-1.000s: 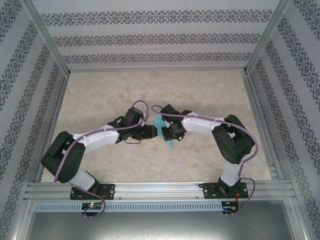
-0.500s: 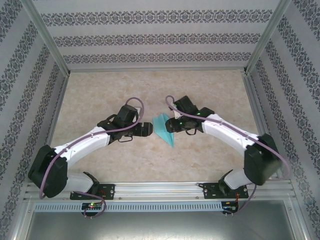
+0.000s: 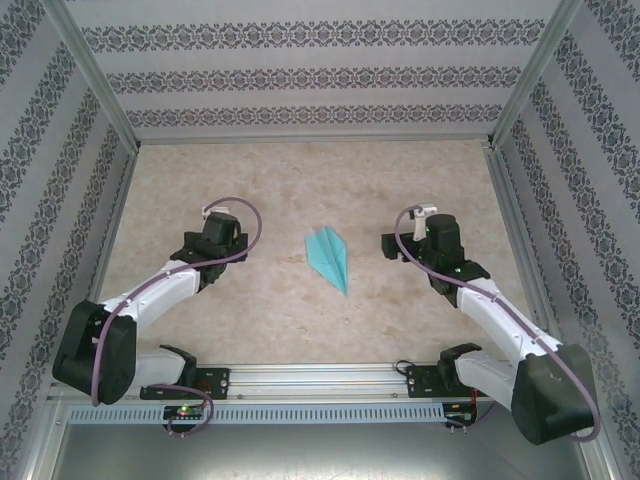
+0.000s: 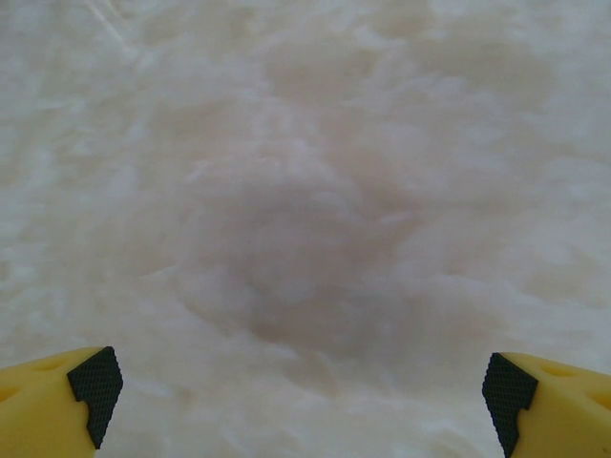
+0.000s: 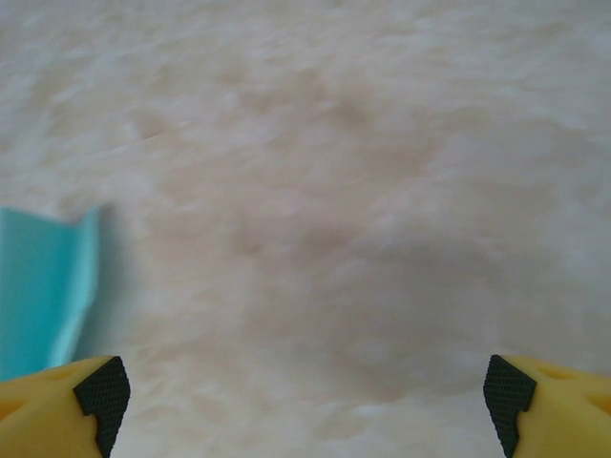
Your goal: Fold a paper plane with a square sheet of paper (pick it up from the middle)
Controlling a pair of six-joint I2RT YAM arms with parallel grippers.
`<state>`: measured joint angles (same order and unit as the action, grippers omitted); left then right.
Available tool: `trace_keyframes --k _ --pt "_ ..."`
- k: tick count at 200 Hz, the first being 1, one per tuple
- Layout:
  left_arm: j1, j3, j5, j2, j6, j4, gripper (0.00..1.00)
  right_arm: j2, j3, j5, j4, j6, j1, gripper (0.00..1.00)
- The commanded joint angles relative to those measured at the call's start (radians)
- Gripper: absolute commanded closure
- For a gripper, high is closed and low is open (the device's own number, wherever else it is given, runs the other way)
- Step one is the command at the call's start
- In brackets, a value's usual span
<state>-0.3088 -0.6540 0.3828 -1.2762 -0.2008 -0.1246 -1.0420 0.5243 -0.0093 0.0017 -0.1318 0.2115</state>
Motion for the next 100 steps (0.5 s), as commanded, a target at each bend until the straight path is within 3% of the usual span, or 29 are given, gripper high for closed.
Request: trace_keyframes --k 1,32,73,100 --pt "0.069 0.035 0.03 0.045 0.096 0.166 0.0 0.028 -0.059 0.075 0.177 0.03 -0.075 0.03" --pt "0.174 0.092 -0.117 -0.031 0.144 0.36 0.0 -0.015 -0.117 0.098 0.351 0.076 -0.138 0.02" --pt "0.222 0.079 -0.188 -0.196 0.184 0.517 0.0 -0.16 -0.17 0.07 0.615 0.084 -0.213 0.03" --pt "0.252 0.061 -0.239 -0.23 0.185 0.555 0.0 -0.247 -0.162 0.025 0.689 0.075 -0.238 0.02"
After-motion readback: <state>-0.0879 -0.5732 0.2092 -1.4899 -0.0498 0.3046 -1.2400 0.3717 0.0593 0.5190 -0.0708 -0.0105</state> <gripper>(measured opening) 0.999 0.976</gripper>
